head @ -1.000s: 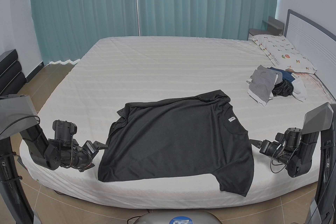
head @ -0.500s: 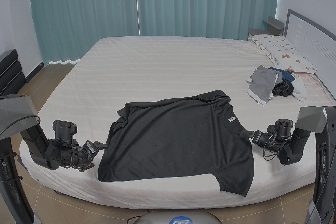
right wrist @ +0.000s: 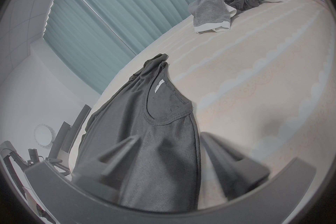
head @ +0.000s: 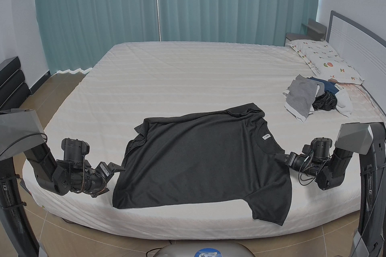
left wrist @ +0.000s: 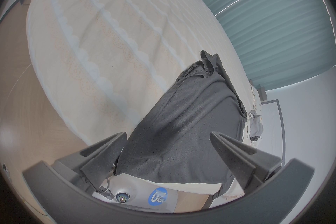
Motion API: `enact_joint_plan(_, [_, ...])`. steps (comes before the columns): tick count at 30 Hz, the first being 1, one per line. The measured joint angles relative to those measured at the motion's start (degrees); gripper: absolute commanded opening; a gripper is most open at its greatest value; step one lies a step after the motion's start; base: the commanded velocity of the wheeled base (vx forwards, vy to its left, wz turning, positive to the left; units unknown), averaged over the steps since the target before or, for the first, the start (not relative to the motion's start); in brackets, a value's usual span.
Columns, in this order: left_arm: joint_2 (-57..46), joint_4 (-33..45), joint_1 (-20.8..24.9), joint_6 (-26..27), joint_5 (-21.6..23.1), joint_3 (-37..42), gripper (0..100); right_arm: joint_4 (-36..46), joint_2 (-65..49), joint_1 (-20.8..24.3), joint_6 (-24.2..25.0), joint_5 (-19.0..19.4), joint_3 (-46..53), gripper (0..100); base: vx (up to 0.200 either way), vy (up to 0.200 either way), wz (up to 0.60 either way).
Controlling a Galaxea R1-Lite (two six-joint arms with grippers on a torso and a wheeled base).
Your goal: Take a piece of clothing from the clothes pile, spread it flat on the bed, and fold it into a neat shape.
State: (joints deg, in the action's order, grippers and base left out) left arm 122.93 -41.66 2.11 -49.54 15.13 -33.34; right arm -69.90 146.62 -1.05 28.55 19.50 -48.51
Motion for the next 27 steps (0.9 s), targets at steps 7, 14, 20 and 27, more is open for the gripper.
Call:
enact_joint_plan(7, [0.02,0.02,0.0,0.06,0.0,0.02,100,-0.09,-0.12,-0.33,-0.09,-1.37,0.52,0,0.0,0.0,0.0])
enact_joint_plan(14, [0.06,0.02,0.01,0.06,0.0,0.11,100,-0.61,-1.06,-1.84,-0.09,-1.44,2.56,0,0.0,0.0,0.0])
enact_joint_plan(20, [0.2,0.02,0.01,0.09,-0.09,0.11,100,-0.83,-1.69,-3.27,-0.09,-1.41,3.8,0,0.0,0.0,0.0])
enact_joint_plan(27, [0.28,0.02,0.0,0.06,-0.11,0.07,100,-1.05,-2.12,-4.02,-0.2,-1.56,5.27,0,0.0,0.0,0.0])
